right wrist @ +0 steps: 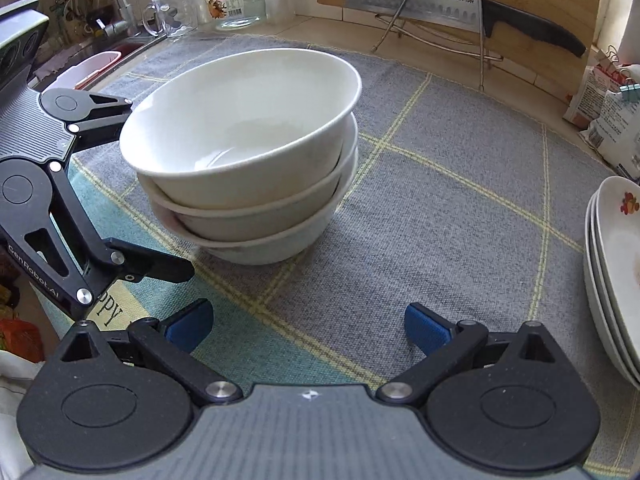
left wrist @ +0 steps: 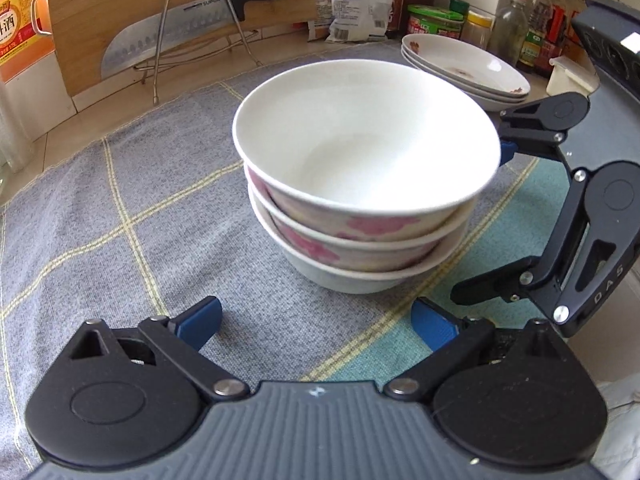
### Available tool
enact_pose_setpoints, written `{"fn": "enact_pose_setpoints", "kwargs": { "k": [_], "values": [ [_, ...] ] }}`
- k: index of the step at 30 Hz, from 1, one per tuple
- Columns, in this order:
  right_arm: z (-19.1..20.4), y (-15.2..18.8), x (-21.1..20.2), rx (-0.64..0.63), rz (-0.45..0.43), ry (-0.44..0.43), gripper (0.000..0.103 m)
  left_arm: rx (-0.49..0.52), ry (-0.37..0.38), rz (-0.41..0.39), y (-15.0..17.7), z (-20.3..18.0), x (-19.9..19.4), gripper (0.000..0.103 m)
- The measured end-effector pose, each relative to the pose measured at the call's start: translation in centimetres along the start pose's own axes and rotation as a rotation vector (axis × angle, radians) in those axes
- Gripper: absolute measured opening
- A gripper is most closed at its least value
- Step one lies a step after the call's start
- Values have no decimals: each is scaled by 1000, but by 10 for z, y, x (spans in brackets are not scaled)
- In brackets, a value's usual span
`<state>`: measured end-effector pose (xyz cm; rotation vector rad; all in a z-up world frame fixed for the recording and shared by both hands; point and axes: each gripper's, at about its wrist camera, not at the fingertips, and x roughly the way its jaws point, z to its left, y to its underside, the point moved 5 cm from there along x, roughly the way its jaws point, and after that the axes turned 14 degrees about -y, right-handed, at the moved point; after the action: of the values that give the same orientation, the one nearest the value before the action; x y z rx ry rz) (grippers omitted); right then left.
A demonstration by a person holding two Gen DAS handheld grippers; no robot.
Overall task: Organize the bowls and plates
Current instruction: 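Close both tools on opposite sides of the three-bowl stack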
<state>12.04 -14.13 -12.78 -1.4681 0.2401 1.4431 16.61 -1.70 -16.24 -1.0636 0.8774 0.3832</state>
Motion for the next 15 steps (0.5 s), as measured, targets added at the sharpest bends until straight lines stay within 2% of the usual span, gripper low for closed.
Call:
{"fn": "enact_pose_setpoints", "kwargs": {
  "k": [5, 15],
  "values": [
    [3, 1, 2, -45, 15, 17, 103, 20, -4, -19, -1, 0, 1, 103],
    [3, 6, 0, -63, -23, 16, 103, 80, 55, -97, -3, 6, 4, 103]
  ]
}}
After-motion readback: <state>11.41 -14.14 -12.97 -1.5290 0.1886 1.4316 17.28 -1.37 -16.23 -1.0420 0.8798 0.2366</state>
